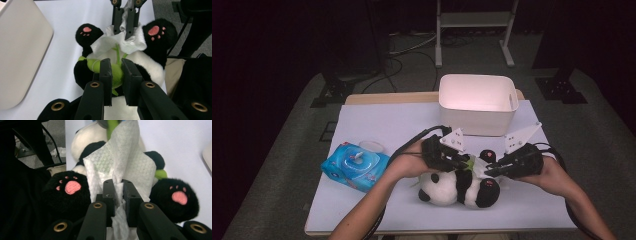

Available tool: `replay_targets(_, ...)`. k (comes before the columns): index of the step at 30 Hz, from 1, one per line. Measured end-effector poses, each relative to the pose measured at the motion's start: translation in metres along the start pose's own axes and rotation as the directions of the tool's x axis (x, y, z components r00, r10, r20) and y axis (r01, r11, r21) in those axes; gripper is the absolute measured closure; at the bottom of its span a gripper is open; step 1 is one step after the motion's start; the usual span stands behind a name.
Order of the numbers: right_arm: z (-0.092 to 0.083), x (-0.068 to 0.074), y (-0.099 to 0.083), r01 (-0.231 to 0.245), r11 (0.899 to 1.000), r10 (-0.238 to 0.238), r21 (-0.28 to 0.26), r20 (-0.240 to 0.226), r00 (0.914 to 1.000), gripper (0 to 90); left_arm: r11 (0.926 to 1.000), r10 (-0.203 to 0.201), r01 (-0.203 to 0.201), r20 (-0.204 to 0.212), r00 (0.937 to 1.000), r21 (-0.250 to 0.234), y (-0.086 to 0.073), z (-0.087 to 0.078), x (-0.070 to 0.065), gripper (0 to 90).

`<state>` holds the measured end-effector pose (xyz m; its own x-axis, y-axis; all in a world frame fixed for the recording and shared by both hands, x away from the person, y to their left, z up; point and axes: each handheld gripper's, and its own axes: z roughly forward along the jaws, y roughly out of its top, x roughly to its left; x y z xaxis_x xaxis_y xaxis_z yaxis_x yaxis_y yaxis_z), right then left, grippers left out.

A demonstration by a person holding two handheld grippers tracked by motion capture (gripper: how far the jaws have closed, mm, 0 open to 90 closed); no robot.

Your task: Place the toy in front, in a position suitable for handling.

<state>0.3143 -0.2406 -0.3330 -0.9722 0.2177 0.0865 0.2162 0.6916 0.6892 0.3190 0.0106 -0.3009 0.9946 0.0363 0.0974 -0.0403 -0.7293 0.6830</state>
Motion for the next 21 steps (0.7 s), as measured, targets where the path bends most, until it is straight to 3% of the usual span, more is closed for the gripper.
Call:
replay_targets(4, 0.008, -0.001, -0.004, -0.015, 1.000, 0.015, 0.025, 0.003, 0.9999, 81.2, 0.9999, -0.013, 0.014, 0.020, 0.9997, -0.003, -0.006, 0.006, -0.002, 79.3)
replay_targets(11, 0.013, 0.000, -0.016, -0.031, 0.999, 0.031, 0.008, -0.009, 0.9995, 81.3, 0.9988, -0.041, 0.042, 0.040, 0.9983, -0.026, -0.016, 0.008, -0.006, 78.3)
replay_targets(21, 0.010, -0.002, -0.049, -0.110, 0.994, 0.110, -0.021, 0.006, 0.9939, 81.2, 0.9975, -0.059, 0.061, 0.062, 0.9964, -0.036, -0.022, 0.010, -0.010, 75.8)
